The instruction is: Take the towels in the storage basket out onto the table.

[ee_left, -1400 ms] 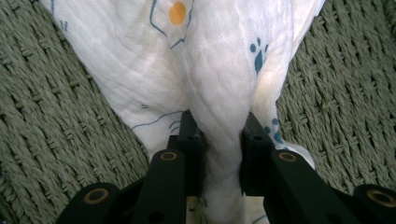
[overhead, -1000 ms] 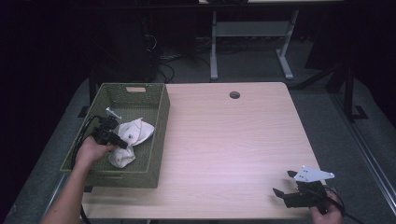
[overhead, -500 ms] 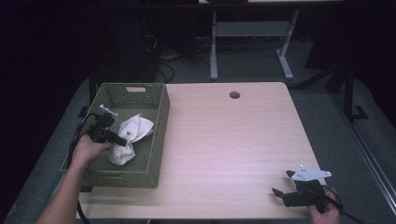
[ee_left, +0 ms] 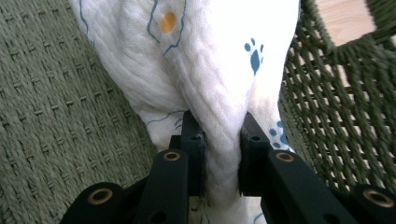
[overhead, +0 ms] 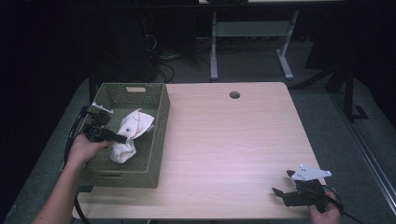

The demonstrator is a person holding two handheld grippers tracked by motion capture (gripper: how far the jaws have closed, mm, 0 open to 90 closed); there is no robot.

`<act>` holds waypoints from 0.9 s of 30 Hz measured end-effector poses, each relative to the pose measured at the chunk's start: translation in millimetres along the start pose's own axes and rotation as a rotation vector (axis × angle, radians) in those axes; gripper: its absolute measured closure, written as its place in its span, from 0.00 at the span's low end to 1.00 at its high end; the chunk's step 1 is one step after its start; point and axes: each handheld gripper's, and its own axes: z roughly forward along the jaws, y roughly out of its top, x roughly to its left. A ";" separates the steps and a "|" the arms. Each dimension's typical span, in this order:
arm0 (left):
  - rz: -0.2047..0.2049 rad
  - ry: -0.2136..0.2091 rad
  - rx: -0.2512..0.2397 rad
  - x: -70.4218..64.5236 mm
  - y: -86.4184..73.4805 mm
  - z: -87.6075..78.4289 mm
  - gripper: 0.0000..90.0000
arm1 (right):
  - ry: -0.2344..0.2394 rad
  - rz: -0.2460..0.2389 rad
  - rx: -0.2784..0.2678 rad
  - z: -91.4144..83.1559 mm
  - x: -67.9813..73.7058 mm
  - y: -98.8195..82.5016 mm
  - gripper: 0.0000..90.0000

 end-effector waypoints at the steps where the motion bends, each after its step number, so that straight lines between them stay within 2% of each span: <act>1: 0.001 -0.005 -0.002 -0.6 -0.3 -0.7 0.85 | -0.001 0.002 0.000 -0.3 0.0 0.0 0.16; 8: 0.011 -0.043 -0.034 -3.9 -3.2 -7.4 0.84 | -0.006 0.001 -0.005 -1.2 0.6 0.8 0.16; 10: 0.012 -0.040 -0.044 -4.2 -3.5 -10.8 0.84 | -0.007 0.000 -0.004 -0.9 0.4 0.7 0.16; 22: -0.017 -0.076 -0.120 -1.1 -5.8 -31.0 0.84 | -0.009 0.004 -0.009 -1.5 -1.0 0.3 0.16; 27: -0.003 -0.089 -0.135 -4.6 -3.8 -38.2 0.84 | -0.010 0.004 -0.007 -1.7 -0.7 0.3 0.16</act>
